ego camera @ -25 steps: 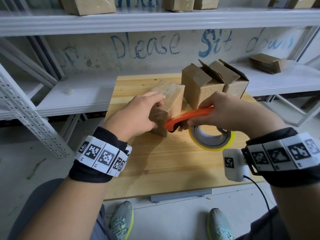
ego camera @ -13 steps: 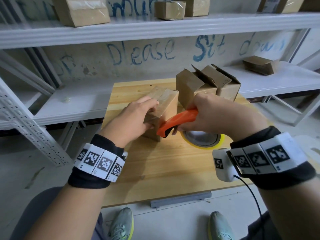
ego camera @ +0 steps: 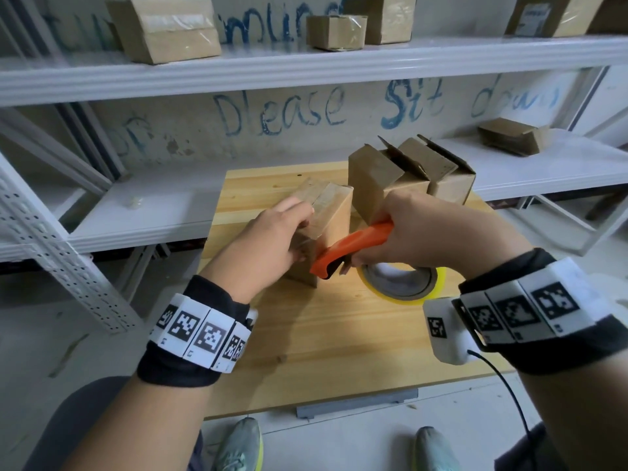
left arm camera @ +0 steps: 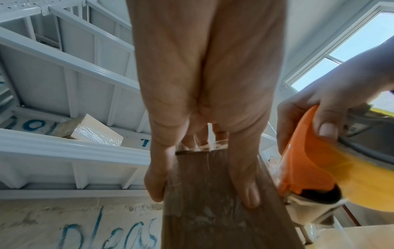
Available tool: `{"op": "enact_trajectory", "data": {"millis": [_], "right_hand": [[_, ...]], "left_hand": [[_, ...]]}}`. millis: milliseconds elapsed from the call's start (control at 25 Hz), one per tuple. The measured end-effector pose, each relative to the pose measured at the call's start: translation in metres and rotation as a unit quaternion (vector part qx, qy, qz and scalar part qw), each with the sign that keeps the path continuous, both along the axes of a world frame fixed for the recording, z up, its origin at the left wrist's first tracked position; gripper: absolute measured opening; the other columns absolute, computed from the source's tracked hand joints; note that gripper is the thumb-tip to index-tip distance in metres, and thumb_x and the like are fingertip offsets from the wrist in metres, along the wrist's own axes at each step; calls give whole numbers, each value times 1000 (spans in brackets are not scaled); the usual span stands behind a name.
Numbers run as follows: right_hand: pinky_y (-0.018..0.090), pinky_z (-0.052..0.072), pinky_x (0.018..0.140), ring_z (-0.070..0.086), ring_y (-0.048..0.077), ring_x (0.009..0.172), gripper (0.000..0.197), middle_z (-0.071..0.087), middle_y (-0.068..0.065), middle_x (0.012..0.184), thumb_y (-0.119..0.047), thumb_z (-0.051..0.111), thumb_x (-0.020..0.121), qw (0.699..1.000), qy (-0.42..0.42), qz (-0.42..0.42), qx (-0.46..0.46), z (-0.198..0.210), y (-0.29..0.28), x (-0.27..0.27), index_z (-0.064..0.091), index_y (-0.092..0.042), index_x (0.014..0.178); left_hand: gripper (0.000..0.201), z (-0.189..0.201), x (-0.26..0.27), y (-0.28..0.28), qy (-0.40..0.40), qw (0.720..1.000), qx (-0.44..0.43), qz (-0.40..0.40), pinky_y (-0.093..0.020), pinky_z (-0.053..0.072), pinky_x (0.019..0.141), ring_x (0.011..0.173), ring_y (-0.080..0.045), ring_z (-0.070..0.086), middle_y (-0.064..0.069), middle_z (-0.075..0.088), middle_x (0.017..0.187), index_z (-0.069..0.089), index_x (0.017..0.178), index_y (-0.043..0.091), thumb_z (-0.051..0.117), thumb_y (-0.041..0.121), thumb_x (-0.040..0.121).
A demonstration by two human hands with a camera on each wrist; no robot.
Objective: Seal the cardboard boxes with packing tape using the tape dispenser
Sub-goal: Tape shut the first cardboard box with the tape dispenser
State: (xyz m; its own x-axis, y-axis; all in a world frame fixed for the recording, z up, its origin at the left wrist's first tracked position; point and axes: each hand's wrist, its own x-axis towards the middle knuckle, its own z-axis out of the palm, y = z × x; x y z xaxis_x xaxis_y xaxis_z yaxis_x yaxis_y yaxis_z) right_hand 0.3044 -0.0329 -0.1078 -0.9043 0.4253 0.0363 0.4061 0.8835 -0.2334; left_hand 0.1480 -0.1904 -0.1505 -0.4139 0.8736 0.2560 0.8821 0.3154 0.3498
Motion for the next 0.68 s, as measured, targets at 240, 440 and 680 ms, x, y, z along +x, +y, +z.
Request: {"op": "enact_trajectory", "data": {"millis": [240, 440, 680], "right_hand": [[20, 41, 40, 57, 8, 41, 42, 65, 1, 60, -57, 80, 68, 993, -12, -19, -117, -4, 6, 9, 68, -19, 81], [22, 44, 45, 59, 10, 47, 47, 72, 5, 70, -60, 77, 70, 989, -28, -39, -143, -6, 10, 9, 71, -16, 87], [26, 46, 54, 58, 11, 55, 51, 68, 2, 73, -65, 75, 70, 984, -67, -36, -160, -2, 14, 5, 72, -17, 90]], "left_hand": [[45, -3, -4, 3, -6, 1000, -5, 0, -44, 51, 90, 104, -18, 58, 15, 48, 116, 56, 119, 15, 78, 4, 80], [41, -2, -3, 2, -9, 1000, -9, 2, -41, 52, 91, 107, -15, 59, 21, 46, 120, 55, 111, 20, 78, 8, 81], [42, -1, -3, 1, -25, 1000, -7, 7, -36, 50, 95, 115, -12, 56, 27, 41, 119, 55, 116, 20, 76, 5, 83]]}}
